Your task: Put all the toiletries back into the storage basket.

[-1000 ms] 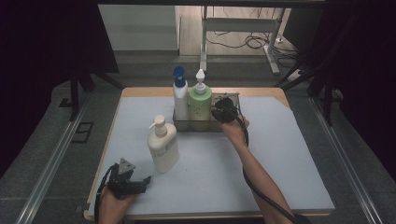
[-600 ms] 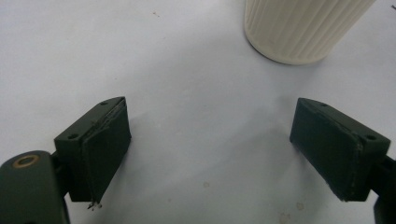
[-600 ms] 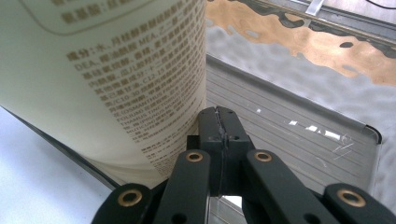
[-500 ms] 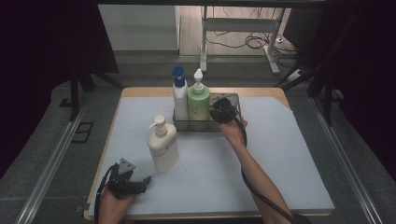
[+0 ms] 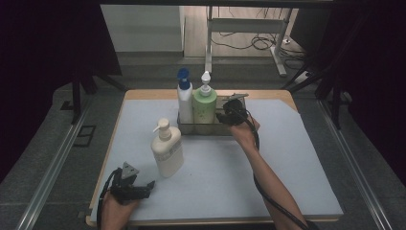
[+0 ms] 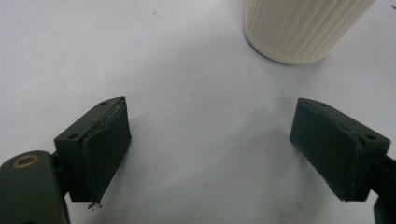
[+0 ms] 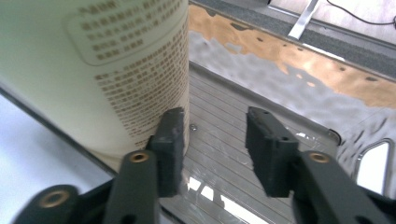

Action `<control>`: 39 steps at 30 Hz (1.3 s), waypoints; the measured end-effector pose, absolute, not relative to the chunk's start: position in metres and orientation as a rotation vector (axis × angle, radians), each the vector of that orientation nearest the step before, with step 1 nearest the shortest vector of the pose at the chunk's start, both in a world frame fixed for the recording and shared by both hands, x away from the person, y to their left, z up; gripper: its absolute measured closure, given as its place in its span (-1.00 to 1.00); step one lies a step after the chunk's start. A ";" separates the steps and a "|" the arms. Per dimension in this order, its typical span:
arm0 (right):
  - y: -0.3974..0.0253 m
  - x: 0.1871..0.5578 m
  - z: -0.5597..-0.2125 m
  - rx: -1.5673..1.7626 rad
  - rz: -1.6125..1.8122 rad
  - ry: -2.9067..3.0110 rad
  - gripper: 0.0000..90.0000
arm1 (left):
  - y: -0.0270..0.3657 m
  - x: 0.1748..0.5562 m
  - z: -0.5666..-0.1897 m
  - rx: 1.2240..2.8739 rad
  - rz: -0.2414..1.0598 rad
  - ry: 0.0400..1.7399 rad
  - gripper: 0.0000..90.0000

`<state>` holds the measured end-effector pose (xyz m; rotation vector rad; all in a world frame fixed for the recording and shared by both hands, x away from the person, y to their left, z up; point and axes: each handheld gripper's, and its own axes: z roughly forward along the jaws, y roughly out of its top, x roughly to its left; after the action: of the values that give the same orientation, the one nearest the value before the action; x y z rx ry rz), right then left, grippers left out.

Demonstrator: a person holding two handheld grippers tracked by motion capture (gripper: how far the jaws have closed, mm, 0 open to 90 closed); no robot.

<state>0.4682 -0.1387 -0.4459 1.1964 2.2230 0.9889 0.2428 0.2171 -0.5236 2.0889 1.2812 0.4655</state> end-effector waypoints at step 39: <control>-0.179 0.400 -0.403 0.995 1.078 2.347 -1.00 | 0.217 0.243 -0.524 2.088 0.465 1.281 -0.73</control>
<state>0.3997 -0.1790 -0.4025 0.9947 2.3469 1.0781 0.2428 0.2171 -0.5237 2.0877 1.2812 0.4654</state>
